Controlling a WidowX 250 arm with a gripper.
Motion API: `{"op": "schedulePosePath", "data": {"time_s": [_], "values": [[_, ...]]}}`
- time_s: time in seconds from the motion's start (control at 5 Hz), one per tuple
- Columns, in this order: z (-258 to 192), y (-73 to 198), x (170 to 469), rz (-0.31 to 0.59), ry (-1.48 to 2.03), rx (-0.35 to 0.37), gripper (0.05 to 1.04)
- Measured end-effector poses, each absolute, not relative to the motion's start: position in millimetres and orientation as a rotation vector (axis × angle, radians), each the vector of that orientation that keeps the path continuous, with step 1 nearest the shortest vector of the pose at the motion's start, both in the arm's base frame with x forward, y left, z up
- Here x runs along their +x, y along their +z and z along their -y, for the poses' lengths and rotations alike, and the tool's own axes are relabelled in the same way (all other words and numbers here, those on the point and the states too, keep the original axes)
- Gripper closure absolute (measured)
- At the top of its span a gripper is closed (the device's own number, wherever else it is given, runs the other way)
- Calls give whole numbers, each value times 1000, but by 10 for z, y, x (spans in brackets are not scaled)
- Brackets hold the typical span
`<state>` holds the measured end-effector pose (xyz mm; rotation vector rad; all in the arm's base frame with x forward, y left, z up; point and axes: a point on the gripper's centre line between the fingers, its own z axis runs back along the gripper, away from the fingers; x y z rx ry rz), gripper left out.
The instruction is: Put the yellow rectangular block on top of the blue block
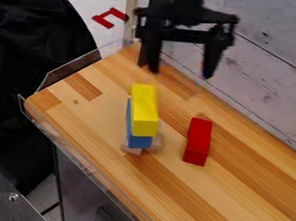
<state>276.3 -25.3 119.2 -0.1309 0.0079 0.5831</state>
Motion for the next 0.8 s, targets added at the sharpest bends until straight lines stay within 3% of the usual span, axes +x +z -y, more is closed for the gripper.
{"op": "schedulePosePath", "data": {"time_s": [0.4,0.8], "values": [[661,902,2885,-101,397,-94,85],[711,746,2929,-113,383,-116,85]]}}
